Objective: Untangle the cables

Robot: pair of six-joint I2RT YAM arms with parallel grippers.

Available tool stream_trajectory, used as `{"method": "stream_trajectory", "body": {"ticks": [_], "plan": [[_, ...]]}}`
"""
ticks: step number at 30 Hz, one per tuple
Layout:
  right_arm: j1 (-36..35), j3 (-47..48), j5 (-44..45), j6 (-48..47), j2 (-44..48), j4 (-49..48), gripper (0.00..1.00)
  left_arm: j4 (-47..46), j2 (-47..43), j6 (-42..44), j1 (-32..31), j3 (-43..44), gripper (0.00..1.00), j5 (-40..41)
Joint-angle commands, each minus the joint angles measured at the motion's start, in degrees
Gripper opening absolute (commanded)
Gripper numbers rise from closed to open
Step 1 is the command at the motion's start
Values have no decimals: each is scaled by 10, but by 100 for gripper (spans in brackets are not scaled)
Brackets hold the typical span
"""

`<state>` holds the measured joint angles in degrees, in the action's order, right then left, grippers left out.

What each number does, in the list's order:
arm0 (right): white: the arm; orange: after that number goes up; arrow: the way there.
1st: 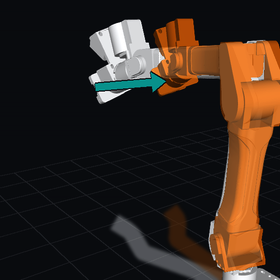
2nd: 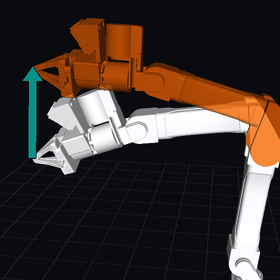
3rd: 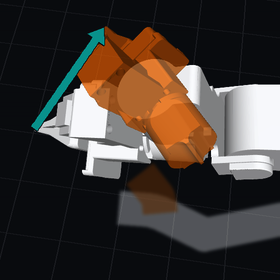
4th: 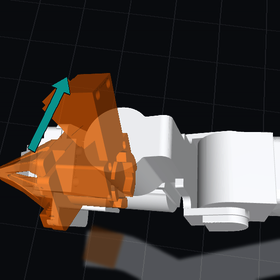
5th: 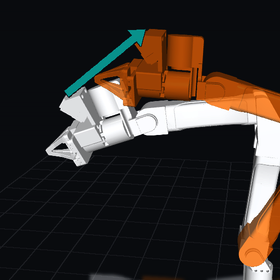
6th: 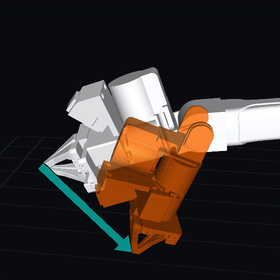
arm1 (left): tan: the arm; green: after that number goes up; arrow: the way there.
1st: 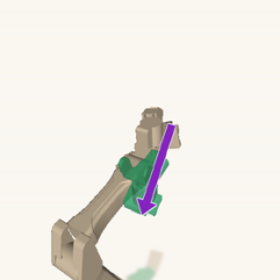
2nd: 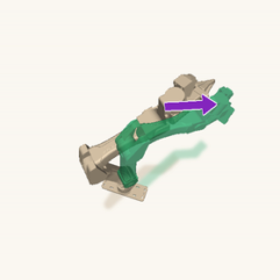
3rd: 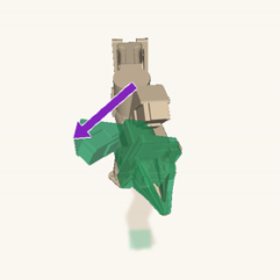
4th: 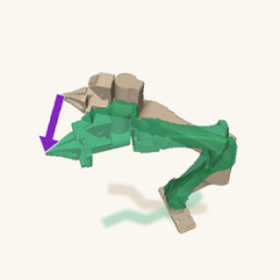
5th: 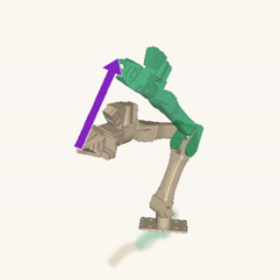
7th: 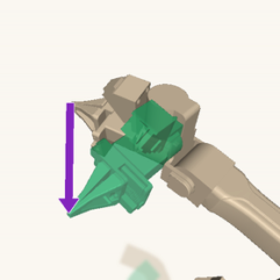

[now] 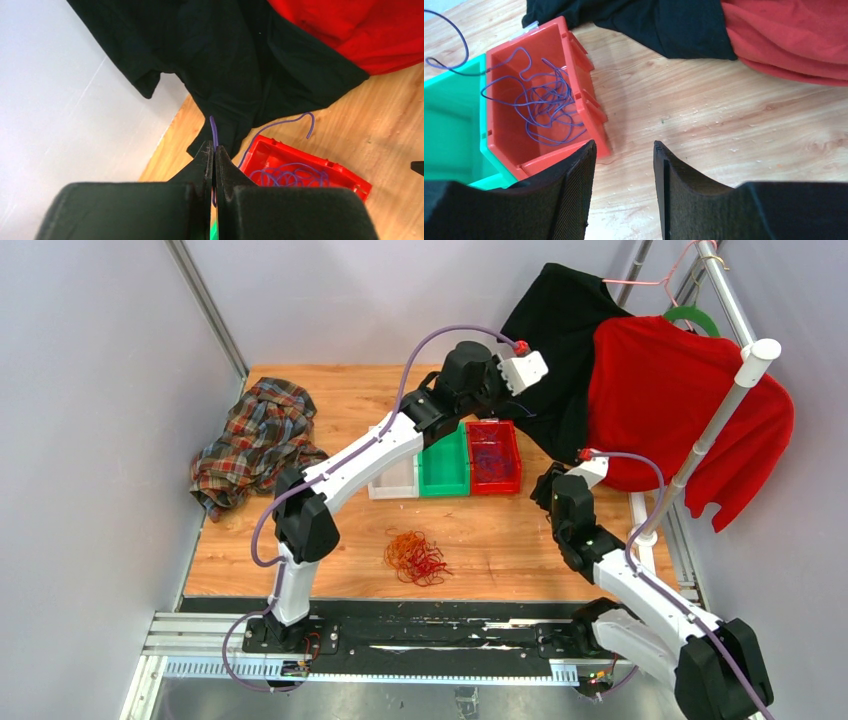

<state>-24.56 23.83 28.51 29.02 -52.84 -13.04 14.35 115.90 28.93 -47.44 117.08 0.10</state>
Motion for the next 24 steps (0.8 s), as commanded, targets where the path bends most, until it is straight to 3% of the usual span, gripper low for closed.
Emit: {"method": "stream_trajectory", "body": {"ticks": [1,10,15,18,24], "plan": [[10,8,33,21,17,39,46,15,-20,-43,0,0,0,-25],[12,8,63,25,64,62,46,56,43,-85,0,11,0,-31],[16,11,57,24,67,63,47,50,75,-48,2,0,0,1],[22,12,53,28,50,63,47,94,129,0,0,34,0,73],[31,10,43,40,23,63,46,65,150,16,0,7,0,73]]}}
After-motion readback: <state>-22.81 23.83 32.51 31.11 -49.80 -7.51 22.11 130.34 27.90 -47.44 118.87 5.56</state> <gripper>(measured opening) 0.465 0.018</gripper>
